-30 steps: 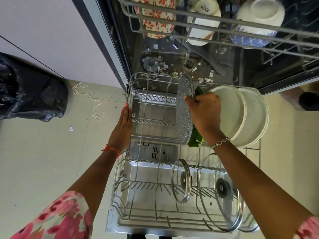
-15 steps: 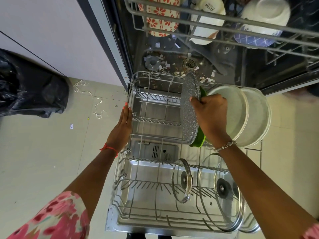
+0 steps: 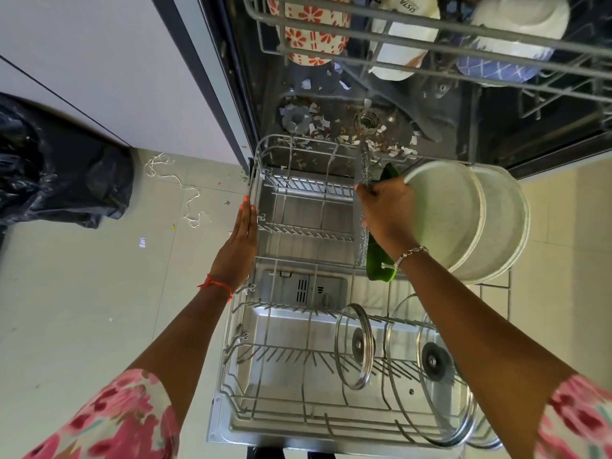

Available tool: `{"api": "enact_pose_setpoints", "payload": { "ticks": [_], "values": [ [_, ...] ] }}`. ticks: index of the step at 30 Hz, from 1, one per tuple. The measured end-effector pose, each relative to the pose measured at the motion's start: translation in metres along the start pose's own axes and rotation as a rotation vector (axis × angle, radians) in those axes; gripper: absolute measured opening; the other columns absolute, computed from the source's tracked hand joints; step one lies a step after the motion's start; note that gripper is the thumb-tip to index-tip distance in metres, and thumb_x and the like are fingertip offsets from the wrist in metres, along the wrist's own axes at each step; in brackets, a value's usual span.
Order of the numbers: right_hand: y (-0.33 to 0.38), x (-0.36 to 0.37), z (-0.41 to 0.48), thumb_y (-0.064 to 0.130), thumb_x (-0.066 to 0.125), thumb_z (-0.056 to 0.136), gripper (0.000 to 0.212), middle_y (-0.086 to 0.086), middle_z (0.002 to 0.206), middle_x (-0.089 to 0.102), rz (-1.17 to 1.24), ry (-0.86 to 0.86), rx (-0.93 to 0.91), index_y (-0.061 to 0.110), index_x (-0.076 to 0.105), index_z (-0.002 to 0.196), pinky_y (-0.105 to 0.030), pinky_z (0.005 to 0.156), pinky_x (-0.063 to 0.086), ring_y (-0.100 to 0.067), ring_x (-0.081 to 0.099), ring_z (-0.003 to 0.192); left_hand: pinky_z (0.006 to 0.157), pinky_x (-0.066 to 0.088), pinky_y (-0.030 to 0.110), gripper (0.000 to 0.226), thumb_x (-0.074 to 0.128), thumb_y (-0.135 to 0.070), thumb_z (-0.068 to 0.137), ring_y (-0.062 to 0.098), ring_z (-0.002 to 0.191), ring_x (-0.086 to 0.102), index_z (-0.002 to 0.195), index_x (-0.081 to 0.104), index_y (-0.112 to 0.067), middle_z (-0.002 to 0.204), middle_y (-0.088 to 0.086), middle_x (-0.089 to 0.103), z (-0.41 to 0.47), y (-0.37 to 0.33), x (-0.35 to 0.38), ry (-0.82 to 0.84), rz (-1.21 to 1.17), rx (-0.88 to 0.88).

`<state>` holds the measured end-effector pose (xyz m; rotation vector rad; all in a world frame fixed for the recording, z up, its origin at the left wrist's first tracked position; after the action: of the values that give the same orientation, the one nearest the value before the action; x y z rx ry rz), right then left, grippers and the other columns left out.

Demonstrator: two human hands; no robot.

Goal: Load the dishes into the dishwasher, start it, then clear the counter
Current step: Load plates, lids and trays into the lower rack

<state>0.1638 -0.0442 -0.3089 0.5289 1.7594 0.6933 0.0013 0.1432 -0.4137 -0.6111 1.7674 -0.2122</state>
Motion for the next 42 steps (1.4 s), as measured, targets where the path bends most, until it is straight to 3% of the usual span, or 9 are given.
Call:
{"api": "enact_pose_setpoints", "payload": {
  "ticks": [3,9,12,17,22,26,31,37,42],
  "values": [
    [0.003,0.02,-0.009,0.027,0.055,0.092,0.044,-0.022,0.058,0.057,0.051,0.104,-0.024,0.007,0.048,0.054,-0.045,0.06,0.049,-0.035,0.06,0.059,0.054,0.054,0.033,0.084,0.043,0.025,0.076,0.041,0.109,0.057,0.146,0.003,0.001,0.155,0.015,-0.008,0.001,0.001,0.001,0.015,0.0,-0.011],
    [0.011,0.032,-0.026,0.023,0.054,0.094,0.036,-0.002,0.045,0.048,0.129,0.19,-0.052,0.016,0.048,0.059,-0.02,0.041,0.045,-0.005,0.045,0.031,0.075,0.055,0.029,0.081,0.043,0.023,0.078,0.039,0.138,0.022,0.144,0.0,0.002,0.15,0.01,-0.015,0.0,-0.003,-0.002,0.031,0.003,0.038],
    [0.003,0.032,-0.033,0.02,0.055,0.093,0.025,-0.006,0.05,0.049,0.213,0.268,0.014,0.005,0.056,0.073,-0.019,0.038,0.044,-0.005,0.045,0.033,0.11,0.027,0.032,0.078,0.042,0.018,0.081,0.028,0.141,-0.005,0.14,-0.006,0.0,0.152,0.017,-0.01,-0.004,-0.003,-0.006,0.023,0.056,0.058],
    [0.009,0.022,-0.043,0.032,0.048,0.094,0.016,-0.004,0.064,0.058,0.139,0.272,-0.05,0.023,0.057,0.084,-0.018,0.059,0.04,-0.011,0.051,0.055,0.113,-0.005,0.029,0.076,0.049,-0.012,0.092,0.021,0.139,-0.017,0.146,-0.004,-0.003,0.155,0.014,-0.011,-0.02,-0.017,-0.029,0.075,0.099,0.036],
    [0.059,0.005,-0.083,0.032,0.039,0.099,0.04,-0.019,0.098,0.065,-0.291,0.475,-0.192,-0.002,0.052,0.117,-0.031,0.074,0.052,-0.02,0.061,0.07,0.112,-0.01,0.03,0.074,0.046,-0.031,0.095,0.02,0.142,-0.016,0.148,0.001,-0.008,0.155,0.008,-0.01,-0.054,-0.047,-0.098,0.074,0.071,-0.029],
    [0.135,-0.033,-0.127,0.036,0.034,0.1,0.048,-0.016,0.13,0.052,-0.468,0.596,-0.27,0.005,0.038,0.137,-0.038,0.1,0.042,-0.028,0.053,0.116,0.114,-0.009,0.032,0.074,0.041,-0.042,0.095,0.022,0.144,-0.012,0.148,0.002,-0.009,0.156,0.007,-0.008,-0.101,-0.078,-0.181,0.019,0.11,-0.05],
    [0.255,-0.077,-0.197,0.032,0.033,0.1,0.045,-0.016,0.137,0.043,-0.588,0.561,-0.508,0.003,0.042,0.133,-0.039,0.105,0.035,-0.03,0.04,0.127,0.116,0.0,0.04,0.087,0.015,-0.059,0.08,0.029,0.144,0.003,0.146,0.017,-0.003,0.155,0.014,0.01,-0.178,-0.102,-0.304,-0.103,0.118,-0.049],
    [0.39,-0.089,-0.252,0.031,0.034,0.1,0.047,-0.013,0.147,0.031,-0.561,0.43,-0.702,0.002,0.033,0.138,-0.031,0.112,0.022,-0.025,0.026,0.138,0.113,-0.007,0.031,0.076,0.027,-0.055,0.089,0.024,0.145,0.005,0.147,0.018,-0.007,0.156,0.009,0.01,-0.249,-0.071,-0.432,-0.257,0.201,-0.074],
    [0.486,-0.051,-0.273,0.036,0.034,0.1,0.054,-0.011,0.153,0.023,-0.575,0.312,-0.793,0.006,0.025,0.144,-0.03,0.117,0.013,-0.021,0.016,0.143,0.113,-0.004,0.033,0.091,0.013,-0.061,0.074,0.026,0.144,0.011,0.143,0.029,-0.005,0.154,0.011,0.02,-0.287,0.004,-0.515,-0.354,0.198,-0.081]
  ]
}}
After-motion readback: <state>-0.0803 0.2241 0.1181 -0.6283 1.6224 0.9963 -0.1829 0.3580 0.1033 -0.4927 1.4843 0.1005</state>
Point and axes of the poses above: each hand's wrist, its own z-axis towards the middle knuckle, its own x-axis out of the palm, y = z × x, the point moved 9 cm from there along z, towards the middle knuckle
